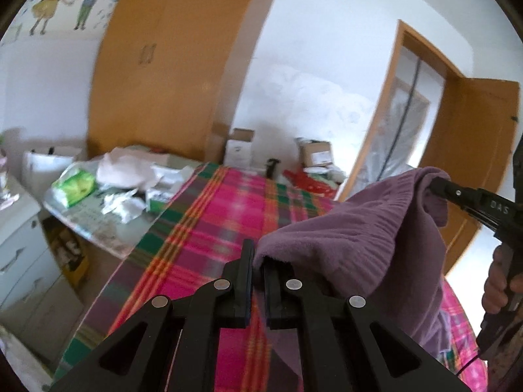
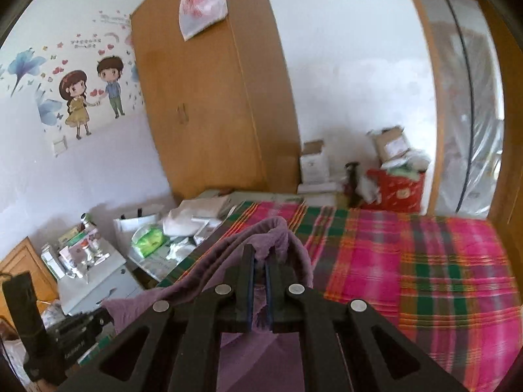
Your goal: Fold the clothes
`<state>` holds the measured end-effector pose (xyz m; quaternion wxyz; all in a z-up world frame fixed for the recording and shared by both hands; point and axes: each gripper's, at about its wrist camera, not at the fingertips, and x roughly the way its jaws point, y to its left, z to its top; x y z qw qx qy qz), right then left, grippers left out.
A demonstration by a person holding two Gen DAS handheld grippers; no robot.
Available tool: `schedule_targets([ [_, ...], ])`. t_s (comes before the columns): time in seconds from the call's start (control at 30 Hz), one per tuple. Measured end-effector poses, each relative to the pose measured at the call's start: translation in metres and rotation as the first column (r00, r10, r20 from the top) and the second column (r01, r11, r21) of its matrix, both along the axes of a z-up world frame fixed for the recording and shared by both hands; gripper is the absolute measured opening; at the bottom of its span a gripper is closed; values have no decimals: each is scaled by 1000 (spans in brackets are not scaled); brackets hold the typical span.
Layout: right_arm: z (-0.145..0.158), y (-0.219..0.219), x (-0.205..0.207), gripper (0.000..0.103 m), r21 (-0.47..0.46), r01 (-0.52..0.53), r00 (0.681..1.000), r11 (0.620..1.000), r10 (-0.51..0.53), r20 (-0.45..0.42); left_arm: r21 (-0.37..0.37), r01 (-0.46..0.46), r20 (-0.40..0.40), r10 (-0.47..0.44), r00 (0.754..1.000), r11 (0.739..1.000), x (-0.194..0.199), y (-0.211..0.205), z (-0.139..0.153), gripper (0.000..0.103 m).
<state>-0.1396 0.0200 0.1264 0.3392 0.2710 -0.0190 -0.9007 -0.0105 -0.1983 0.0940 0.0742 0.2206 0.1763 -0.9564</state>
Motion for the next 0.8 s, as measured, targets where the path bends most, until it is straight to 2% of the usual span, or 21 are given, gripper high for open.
schedule_targets([
  [0.1,-17,-24,-16,6,1,-49,996,999,49,80,8,-37,41,36,998,999,1,-11,-13,5],
  [0.27,-40,-48,-21,7,72,-98,986,993,88,139,23,-67,117,64,991,997,3,-23,-34,5],
  [0.4,-52,-41,-24,10,113,-75,980,991,52,194,10,-20,135,19,991,1000,7,-15,-36,5],
  [0.5,-56,-29,-23,14,127,-69,973,990,39,226,34,13,142,-18,990,999,14,-11,-35,5],
  [0.63,-54,-8,-10,19,132,-74,975,988,44,218,69,45,161,-56,985,997,19,-5,-34,6],
  [0.7,-52,2,-3,22,136,-73,975,988,42,217,92,94,168,-108,980,991,21,4,-34,10],
  [0.8,-49,24,10,23,122,-63,975,991,35,218,104,212,194,-229,954,972,17,28,-37,23],
])
